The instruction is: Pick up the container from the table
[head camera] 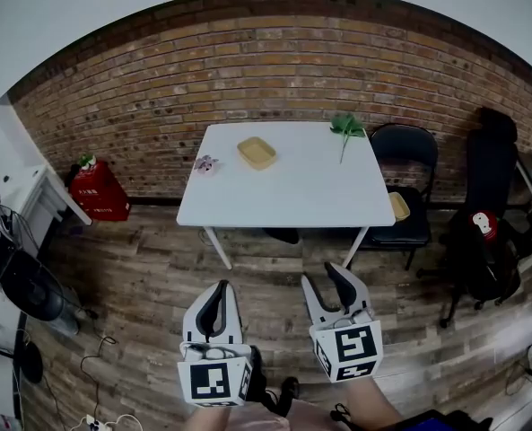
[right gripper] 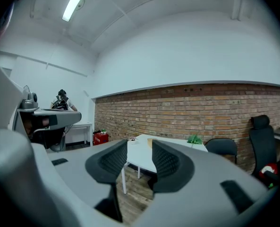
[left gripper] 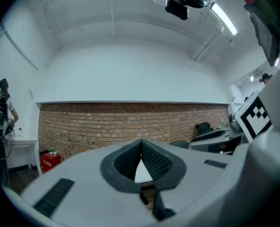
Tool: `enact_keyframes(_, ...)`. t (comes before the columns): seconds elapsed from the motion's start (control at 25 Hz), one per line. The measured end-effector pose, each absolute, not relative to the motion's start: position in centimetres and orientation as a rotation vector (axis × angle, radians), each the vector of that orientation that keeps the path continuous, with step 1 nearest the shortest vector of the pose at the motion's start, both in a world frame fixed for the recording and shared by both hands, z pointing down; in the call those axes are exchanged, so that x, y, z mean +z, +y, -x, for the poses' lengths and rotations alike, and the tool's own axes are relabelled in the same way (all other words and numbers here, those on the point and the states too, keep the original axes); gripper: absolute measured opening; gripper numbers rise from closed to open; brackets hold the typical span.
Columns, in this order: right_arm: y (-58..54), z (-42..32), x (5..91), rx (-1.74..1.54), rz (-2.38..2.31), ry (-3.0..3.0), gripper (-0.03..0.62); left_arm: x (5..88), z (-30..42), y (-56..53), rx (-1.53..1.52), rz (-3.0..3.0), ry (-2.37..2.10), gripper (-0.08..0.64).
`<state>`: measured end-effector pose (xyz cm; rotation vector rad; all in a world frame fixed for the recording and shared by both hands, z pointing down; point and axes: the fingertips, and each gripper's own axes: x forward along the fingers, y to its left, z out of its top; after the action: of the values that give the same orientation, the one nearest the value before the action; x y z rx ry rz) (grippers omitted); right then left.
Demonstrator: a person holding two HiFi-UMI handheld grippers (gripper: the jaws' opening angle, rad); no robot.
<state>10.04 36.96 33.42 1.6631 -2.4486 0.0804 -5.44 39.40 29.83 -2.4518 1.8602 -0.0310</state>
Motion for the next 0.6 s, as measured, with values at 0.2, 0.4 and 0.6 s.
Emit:
enact_keyframes(0.2, 33.7, -9.9, 34.4, 0.091, -1.65, -2.433, 0.167, 31.1, 6.1, 36.5, -0.031, 2.466, 1.898, 0.009)
enact_keyframes(0.4, 29.2, -8.8, 35.7, 0.093, -1.638, -2.415, 0.166, 32.8, 7.7, 31.3, -0.054, 2.472, 1.921, 0.009)
enact_keyframes(0.6, 23.4, -8.0, 35.7, 0.085, -1.651, -2.401, 0.164, 32.6, 8.7, 25.3, -0.045, 2.477, 1.894, 0.009)
